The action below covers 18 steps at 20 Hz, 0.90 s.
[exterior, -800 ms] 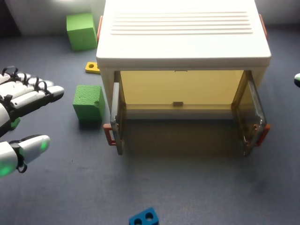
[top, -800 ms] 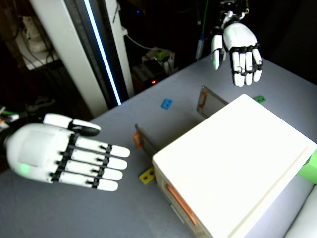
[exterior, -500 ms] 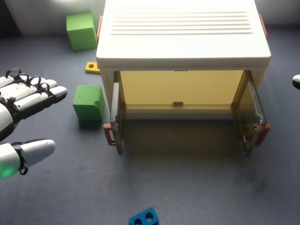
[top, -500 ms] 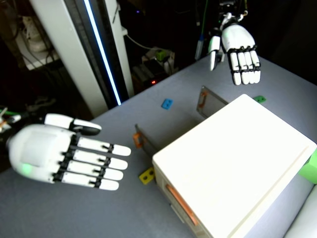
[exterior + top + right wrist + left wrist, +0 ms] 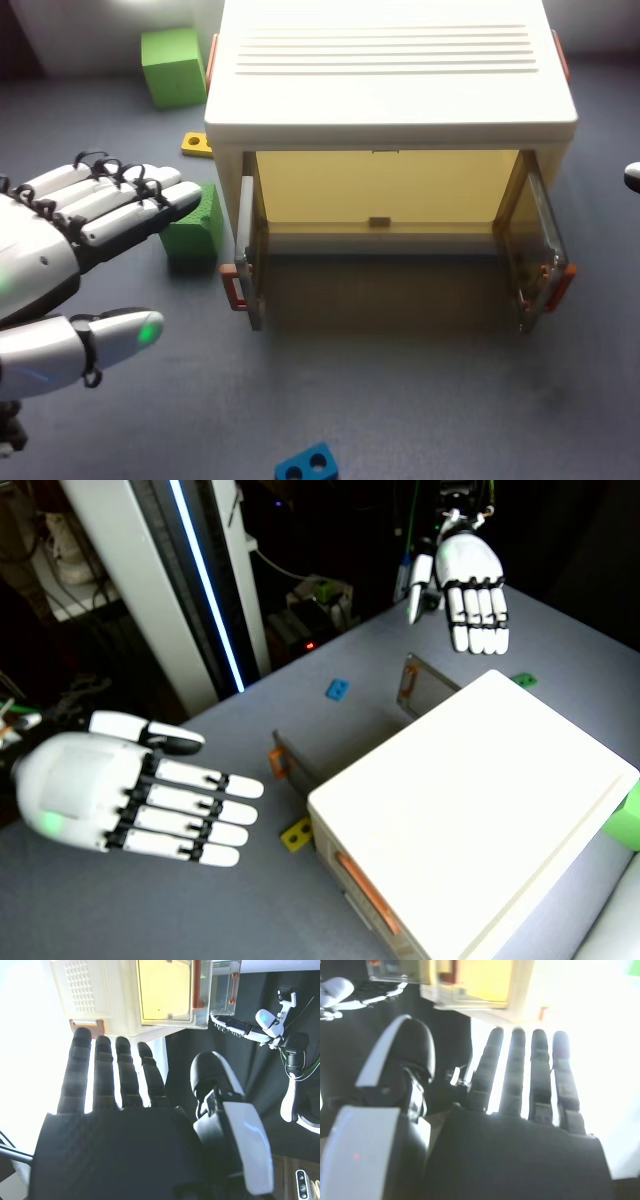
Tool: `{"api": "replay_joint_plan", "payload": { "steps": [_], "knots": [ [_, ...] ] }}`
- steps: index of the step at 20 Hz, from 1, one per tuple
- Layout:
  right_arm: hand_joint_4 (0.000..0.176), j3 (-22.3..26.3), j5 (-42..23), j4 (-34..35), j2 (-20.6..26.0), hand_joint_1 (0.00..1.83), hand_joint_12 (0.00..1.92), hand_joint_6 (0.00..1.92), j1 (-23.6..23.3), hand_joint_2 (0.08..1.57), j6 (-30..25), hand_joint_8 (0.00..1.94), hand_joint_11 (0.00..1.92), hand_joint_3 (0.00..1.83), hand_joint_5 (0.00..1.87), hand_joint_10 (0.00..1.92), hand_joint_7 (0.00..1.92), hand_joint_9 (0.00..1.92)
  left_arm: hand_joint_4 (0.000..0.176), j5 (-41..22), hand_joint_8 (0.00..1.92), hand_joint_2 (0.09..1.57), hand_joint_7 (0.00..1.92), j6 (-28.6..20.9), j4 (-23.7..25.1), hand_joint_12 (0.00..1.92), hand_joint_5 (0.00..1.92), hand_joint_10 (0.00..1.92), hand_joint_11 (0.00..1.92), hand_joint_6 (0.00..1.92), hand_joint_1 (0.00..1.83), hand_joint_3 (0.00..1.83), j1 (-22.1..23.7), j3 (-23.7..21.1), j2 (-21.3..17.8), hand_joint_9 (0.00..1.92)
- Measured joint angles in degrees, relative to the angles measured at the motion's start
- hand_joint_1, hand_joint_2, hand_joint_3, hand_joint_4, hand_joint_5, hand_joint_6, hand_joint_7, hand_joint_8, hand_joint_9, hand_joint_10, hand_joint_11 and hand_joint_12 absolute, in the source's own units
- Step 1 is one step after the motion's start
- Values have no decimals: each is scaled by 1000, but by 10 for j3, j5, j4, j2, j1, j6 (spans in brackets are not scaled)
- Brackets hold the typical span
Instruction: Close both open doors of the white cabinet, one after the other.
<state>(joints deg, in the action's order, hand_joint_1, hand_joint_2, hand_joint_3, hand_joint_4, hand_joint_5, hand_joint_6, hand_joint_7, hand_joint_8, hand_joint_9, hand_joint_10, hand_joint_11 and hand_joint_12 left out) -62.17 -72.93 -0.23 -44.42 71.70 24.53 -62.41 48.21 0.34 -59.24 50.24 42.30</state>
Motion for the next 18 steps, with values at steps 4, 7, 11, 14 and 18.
{"api": "replay_joint_plan", "payload": {
  "steps": [4,7,11,14,18],
  "knots": [
    [31,0,0,0,0,68,1,3,0,1459,0,5,120,0,95,2,91,63,0,13,1,1445,20,-14,21,330,61,1,0,2,0,0,21,11,15,30],
    [25,0,0,0,0,65,6,4,0,1458,-2,5,133,0,101,5,99,73,0,34,3,1428,70,-18,40,341,96,4,0,3,0,0,37,14,27,80],
    [32,0,0,0,0,54,1,1,0,1462,-2,1,115,0,93,1,94,61,0,62,3,1400,32,-27,68,212,48,1,0,1,0,0,53,19,37,32],
    [33,0,0,0,0,57,6,2,0,1462,-2,2,127,0,97,4,99,70,0,67,2,1405,33,-35,77,238,61,1,0,5,0,1,56,19,37,31],
    [43,0,-1,0,-1,22,2,0,0,1456,-2,0,121,0,91,1,97,65,0,66,2,1412,42,-41,94,134,104,0,0,8,0,2,64,19,40,17]
  ]
}}
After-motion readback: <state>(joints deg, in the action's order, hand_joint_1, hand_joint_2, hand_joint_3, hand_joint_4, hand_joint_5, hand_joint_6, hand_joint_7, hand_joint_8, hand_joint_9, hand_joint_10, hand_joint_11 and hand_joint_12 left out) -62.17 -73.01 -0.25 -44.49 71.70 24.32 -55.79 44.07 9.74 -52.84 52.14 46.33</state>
